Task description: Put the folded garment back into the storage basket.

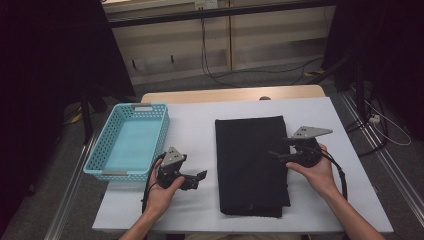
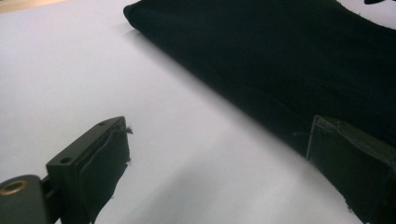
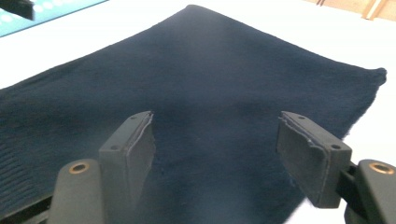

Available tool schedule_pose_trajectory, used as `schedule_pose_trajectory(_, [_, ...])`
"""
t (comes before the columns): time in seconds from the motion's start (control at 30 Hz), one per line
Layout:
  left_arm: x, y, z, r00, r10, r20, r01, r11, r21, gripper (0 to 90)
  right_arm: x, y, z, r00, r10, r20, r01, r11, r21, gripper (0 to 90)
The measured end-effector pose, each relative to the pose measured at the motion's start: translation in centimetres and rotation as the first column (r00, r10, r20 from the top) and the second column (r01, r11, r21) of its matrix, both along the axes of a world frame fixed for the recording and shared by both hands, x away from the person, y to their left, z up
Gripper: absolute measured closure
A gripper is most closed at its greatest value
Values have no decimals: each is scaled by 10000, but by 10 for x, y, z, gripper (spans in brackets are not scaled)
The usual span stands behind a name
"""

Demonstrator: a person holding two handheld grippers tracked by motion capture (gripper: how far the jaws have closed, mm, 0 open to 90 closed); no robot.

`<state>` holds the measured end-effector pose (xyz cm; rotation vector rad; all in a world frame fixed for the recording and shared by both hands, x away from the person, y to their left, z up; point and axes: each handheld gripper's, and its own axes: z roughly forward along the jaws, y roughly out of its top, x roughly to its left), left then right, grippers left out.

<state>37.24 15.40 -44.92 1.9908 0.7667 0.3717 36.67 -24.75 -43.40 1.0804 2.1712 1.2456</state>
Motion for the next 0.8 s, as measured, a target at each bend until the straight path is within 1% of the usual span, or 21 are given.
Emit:
schedule_pose_trajectory(0.07, [0, 0, 0, 10000, 32, 16, -32, 10000, 27, 58, -4, 3, -1, 9999, 161, 38, -161, 9999, 8, 296])
schedule_pose_trajectory(0.2, [0, 1, 1, 9999, 148, 60, -149, 9999, 47, 57, -13, 9, -4, 9988, 477, 73, -475, 9986, -248, 301])
schedule_pose_trajectory(0.27, [0, 1, 1, 9998, 191, 68, -191, 9998, 19, 58, -17, 12, -4, 9981, 602, 94, -600, 9979, -259, 300])
schedule_pose_trajectory(0.33, [-2, 1, 1, 9998, 197, 50, -197, 9998, -41, 57, -22, 14, -4, 9976, 658, 215, -652, 9975, -277, 309])
schedule_pose_trajectory(0.47, [-2, 0, 2, 9998, 165, 61, -165, 9999, 21, 57, -33, 18, -5, 9951, 975, 145, -970, 9948, -299, 330])
schedule_pose_trajectory(0.57, [-2, 1, 2, 9999, 171, 17, -170, 9998, -38, 57, -41, 20, -4, 9933, 1145, 126, -1142, 9932, -205, 342])
schedule_pose_trajectory(0.6, [-2, 1, 2, 9999, 160, 36, -160, 9998, -72, 57, -43, 20, -4, 9930, 1174, 101, -1172, 9929, -201, 359])
schedule_pose_trajectory(0.63, [-2, 1, 2, 9998, 178, 11, -178, 9998, -83, 57, -45, 20, -4, 9901, 1403, -12, -1403, 9900, -128, 391])
schedule_pose_trajectory(0.67, [-2, 1, 2, 9998, 178, -9, -178, 9998, -116, 57, -47, 21, -5, 9877, 1563, -82, -1564, 9876, -123, 398])
schedule_pose_trajectory(0.7, [-2, 1, 2, 9998, 205, 5, -205, 9997, -109, 57, -49, 22, -4, 9869, 1612, -60, -1613, 9867, -192, 390])
schedule_pose_trajectory(0.77, [-4, 2, 3, 9997, 259, -20, -259, 9996, -123, 56, -53, 24, -2, 9841, 1777, -37, -1777, 9840, -114, 390])
schedule_pose_trajectory(0.8, [-4, 2, 3, 9997, 249, -52, -250, 9994, -248, 56, -55, 24, -1, 9825, 1865, -13, -1865, 9824, -104, 402])
